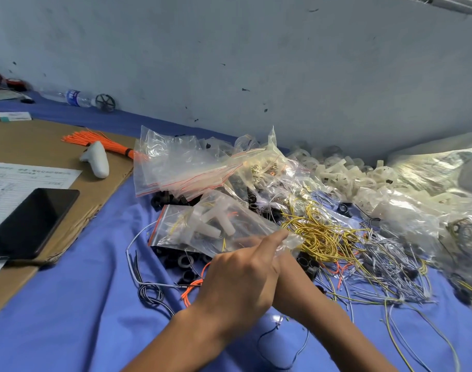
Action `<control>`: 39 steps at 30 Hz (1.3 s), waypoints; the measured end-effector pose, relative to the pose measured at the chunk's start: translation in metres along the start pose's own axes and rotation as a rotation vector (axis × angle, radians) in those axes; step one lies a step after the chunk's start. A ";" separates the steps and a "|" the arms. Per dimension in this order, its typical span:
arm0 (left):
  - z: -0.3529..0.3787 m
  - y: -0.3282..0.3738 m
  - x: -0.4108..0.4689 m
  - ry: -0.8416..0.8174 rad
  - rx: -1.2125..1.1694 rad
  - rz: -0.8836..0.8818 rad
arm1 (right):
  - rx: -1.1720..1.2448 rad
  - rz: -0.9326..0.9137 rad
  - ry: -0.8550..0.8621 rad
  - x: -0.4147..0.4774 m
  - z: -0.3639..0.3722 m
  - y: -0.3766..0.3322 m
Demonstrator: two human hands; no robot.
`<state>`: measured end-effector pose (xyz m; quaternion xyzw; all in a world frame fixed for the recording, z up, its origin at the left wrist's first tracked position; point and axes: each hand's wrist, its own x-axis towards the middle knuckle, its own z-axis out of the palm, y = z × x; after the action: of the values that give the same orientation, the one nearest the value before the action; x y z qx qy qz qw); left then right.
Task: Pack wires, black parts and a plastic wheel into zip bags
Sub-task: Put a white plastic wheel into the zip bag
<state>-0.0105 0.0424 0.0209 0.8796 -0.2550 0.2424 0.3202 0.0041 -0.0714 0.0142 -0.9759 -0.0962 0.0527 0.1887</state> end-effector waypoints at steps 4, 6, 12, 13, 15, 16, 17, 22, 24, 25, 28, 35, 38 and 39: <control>0.002 0.002 -0.001 0.007 0.039 0.037 | 0.287 -0.291 0.366 -0.014 0.011 0.034; 0.004 0.002 -0.001 0.004 0.044 0.041 | 0.324 -0.296 0.561 -0.030 0.032 0.044; 0.009 0.001 -0.002 -0.005 0.003 -0.007 | 0.276 -0.227 0.634 -0.048 0.047 0.047; 0.011 0.000 -0.003 -0.010 -0.008 -0.016 | 0.281 -0.212 0.605 -0.048 0.046 0.047; 0.013 0.000 -0.005 -0.017 -0.019 -0.027 | 0.299 -0.176 0.565 -0.047 0.046 0.049; 0.014 0.000 -0.006 -0.022 -0.024 -0.030 | 0.320 -0.152 0.555 -0.047 0.046 0.050; 0.014 0.000 -0.005 -0.021 -0.026 -0.030 | 0.337 -0.133 0.556 -0.048 0.047 0.050; 0.011 -0.001 -0.003 -0.034 0.002 -0.030 | 0.390 -0.059 0.563 -0.049 0.046 0.051; 0.010 -0.003 -0.002 -0.037 -0.015 -0.056 | 0.409 -0.029 0.574 -0.049 0.047 0.053; 0.010 -0.004 -0.001 -0.035 -0.022 -0.061 | 0.414 -0.025 0.578 -0.049 0.047 0.054; 0.009 -0.002 -0.001 -0.041 -0.020 -0.062 | 0.432 -0.039 0.583 -0.049 0.047 0.055; 0.004 -0.001 -0.001 -0.044 -0.037 -0.073 | 0.501 -0.079 0.639 -0.047 0.050 0.061; 0.001 -0.002 -0.002 -0.019 -0.049 -0.068 | 0.525 -0.072 0.750 -0.030 0.028 0.069; 0.001 -0.003 -0.002 -0.016 -0.049 -0.069 | 0.531 -0.060 0.771 -0.016 0.016 0.074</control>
<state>-0.0099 0.0439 0.0180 0.8815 -0.2331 0.2180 0.3479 -0.0017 -0.1362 -0.0270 -0.8391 -0.0305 -0.2963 0.4552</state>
